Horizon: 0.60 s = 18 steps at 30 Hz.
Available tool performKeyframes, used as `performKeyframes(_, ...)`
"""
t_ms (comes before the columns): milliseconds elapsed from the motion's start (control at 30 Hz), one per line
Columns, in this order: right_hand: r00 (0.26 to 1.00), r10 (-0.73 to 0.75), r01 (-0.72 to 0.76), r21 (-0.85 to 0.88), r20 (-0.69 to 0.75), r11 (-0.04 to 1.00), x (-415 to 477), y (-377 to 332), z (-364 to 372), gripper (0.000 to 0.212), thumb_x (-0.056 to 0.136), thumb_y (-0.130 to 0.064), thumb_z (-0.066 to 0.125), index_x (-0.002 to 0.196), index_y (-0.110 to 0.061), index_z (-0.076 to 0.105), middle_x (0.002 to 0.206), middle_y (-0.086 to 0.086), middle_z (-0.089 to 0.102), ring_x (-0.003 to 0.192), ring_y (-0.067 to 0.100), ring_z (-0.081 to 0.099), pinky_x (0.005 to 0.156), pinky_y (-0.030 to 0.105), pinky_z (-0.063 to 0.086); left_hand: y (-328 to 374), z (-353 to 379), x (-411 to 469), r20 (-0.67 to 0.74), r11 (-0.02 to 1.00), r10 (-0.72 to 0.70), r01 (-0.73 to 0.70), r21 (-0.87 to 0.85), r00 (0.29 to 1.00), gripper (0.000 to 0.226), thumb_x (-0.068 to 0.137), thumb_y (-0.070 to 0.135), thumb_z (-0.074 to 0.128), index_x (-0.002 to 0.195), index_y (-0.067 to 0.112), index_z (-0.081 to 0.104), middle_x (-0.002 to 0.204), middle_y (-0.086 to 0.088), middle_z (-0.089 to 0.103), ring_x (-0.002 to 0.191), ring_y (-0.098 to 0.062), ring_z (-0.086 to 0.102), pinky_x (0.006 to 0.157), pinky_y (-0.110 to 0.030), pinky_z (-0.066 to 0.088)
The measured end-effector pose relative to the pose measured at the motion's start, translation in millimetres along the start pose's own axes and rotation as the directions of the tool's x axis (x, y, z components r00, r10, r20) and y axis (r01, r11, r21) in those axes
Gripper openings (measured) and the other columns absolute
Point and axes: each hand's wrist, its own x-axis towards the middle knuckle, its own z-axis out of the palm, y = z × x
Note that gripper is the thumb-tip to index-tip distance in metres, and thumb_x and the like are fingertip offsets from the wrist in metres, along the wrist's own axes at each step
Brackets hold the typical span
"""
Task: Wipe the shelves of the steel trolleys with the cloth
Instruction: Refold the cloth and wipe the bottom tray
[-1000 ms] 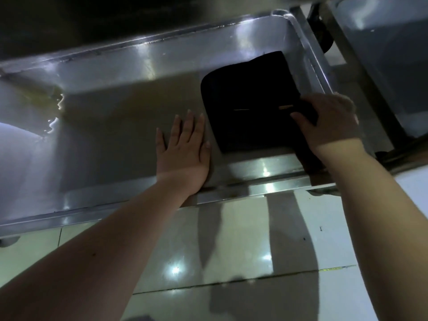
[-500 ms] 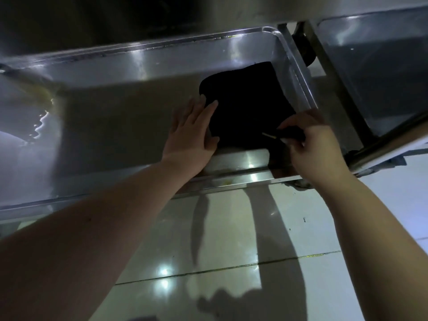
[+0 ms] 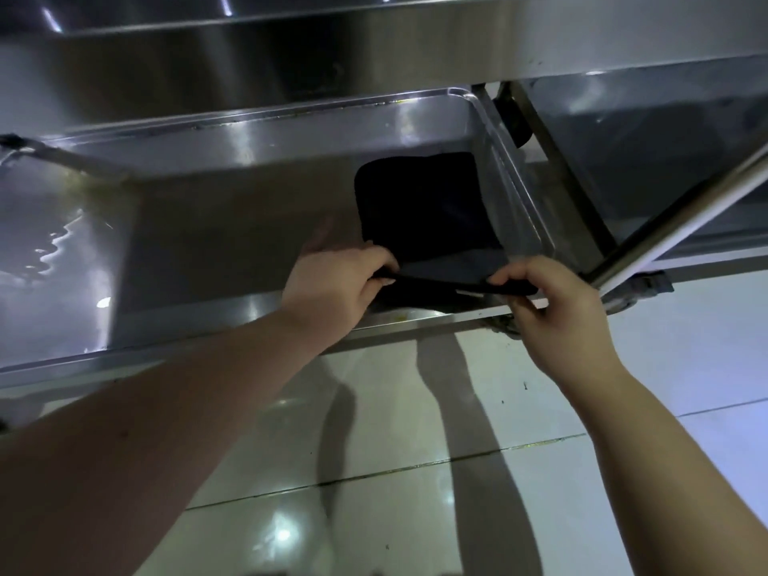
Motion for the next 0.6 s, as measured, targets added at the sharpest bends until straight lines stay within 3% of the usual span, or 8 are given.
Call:
performKeyframes(67,0.999,0.036,-0.037,0.016,0.040,0.999,-13.9,-1.5,3.6,0.044,0.076,0.018,0.064,0.092,-0.022,0.067,0.095,-0.021,0.062,0.092,-0.008,0.056,0.078,0.004,0.039,-4.5,-6.1,-18.2,0.004,0.993,0.081,-0.081,0.086,0.997,0.020,0.092,0.028,0.059,0.105,0.022,0.073,0.092,0.001,0.073,0.092,-0.022,0.067,0.101,-0.039,0.036)
performKeyframes(133,0.996,0.043,-0.046,0.032,0.084,0.998,-24.8,-5.1,6.6,0.043,0.077,0.016,0.067,0.092,-0.024,0.068,0.094,-0.019,0.065,0.091,-0.006,0.058,0.078,0.004,0.039,-10.2,-10.1,-32.6,0.030,0.985,0.114,-0.117,0.127,0.993,0.017,0.092,0.029,0.063,0.105,0.025,0.073,0.087,0.004,0.072,0.089,-0.019,0.067,0.100,-0.035,0.031)
performKeyframes(233,0.983,0.110,-0.125,0.099,0.146,0.987,-30.1,-9.8,3.6,0.045,0.081,0.007,0.070,0.088,-0.037,0.067,0.092,-0.017,0.068,0.087,0.002,0.061,0.078,0.005,0.040,-18.4,-15.3,-45.8,0.022,0.987,0.160,-0.160,0.003,0.987,0.021,0.089,0.034,0.061,0.103,0.025,0.075,0.081,0.009,0.071,0.081,-0.010,0.064,0.095,-0.034,0.037)
performKeyframes(367,0.939,0.200,-0.250,0.158,0.279,0.955,-14.7,-13.1,-4.4,0.045,0.083,0.006,0.069,0.087,-0.039,0.067,0.087,-0.018,0.069,0.083,0.006,0.064,0.078,0.015,0.047,-23.2,-22.1,-41.6,0.009,0.966,0.247,-0.245,-0.083,0.969,0.029,0.090,0.040,0.057,0.101,0.021,0.076,0.075,0.007,0.070,0.071,-0.008,0.056,0.079,-0.030,0.042)
performKeyframes(433,0.930,0.250,-0.308,0.199,0.271,0.930,12.3,-14.8,-9.8,0.045,0.081,0.009,0.069,0.080,-0.036,0.069,0.078,-0.013,0.068,0.075,0.005,0.063,0.075,0.019,0.050,-21.1,-26.0,-20.0,-0.032,0.980,0.162,-0.164,-0.110,0.986,0.027,0.089,0.040,0.061,0.103,0.023,0.076,0.084,0.006,0.074,0.077,-0.010,0.063,0.079,-0.021,0.043)
performKeyframes(500,0.954,0.267,-0.288,0.161,0.138,0.944,52.2,-14.7,-9.1,0.038,0.081,0.005,0.070,0.084,-0.033,0.070,0.080,-0.016,0.068,0.075,0.000,0.062,0.073,0.008,0.046,-18.9,-26.4,17.8,-0.158,0.985,-0.048,0.020,-0.173,0.986,0.028,0.089,0.040,0.063,0.110,0.025,0.074,0.103,0.010,0.072,0.091,-0.008,0.063,0.079,-0.007,0.037)
performKeyframes(567,0.970,0.241,-0.241,0.006,-0.024,0.971,99.0,-7.4,-0.2,0.026,0.084,-0.004,0.069,0.107,-0.017,0.070,0.103,-0.003,0.069,0.092,0.001,0.060,0.080,0.002,0.040,-22.8,-21.3,62.9,-0.238,0.976,-0.186,0.150,-0.160,0.953,0.038,0.089,0.036,0.066,0.124,0.022,0.065,0.117,0.000,0.069,0.106,-0.016,0.061,0.091,-0.020,0.041)
performKeyframes(600,0.968,0.249,-0.251,-0.098,-0.036,0.963,118.7,-3.4,6.6,0.035,0.086,-0.011,0.068,0.121,-0.012,0.064,0.119,0.005,0.064,0.105,0.004,0.057,0.090,0.007,0.039,-25.3,-17.9,82.4,-0.224,0.966,-0.243,0.215,-0.145,0.944,0.048,0.089,0.033,0.065,0.135,0.021,0.056,0.127,-0.005,0.063,0.116,-0.023,0.057,0.098,-0.030,0.042)
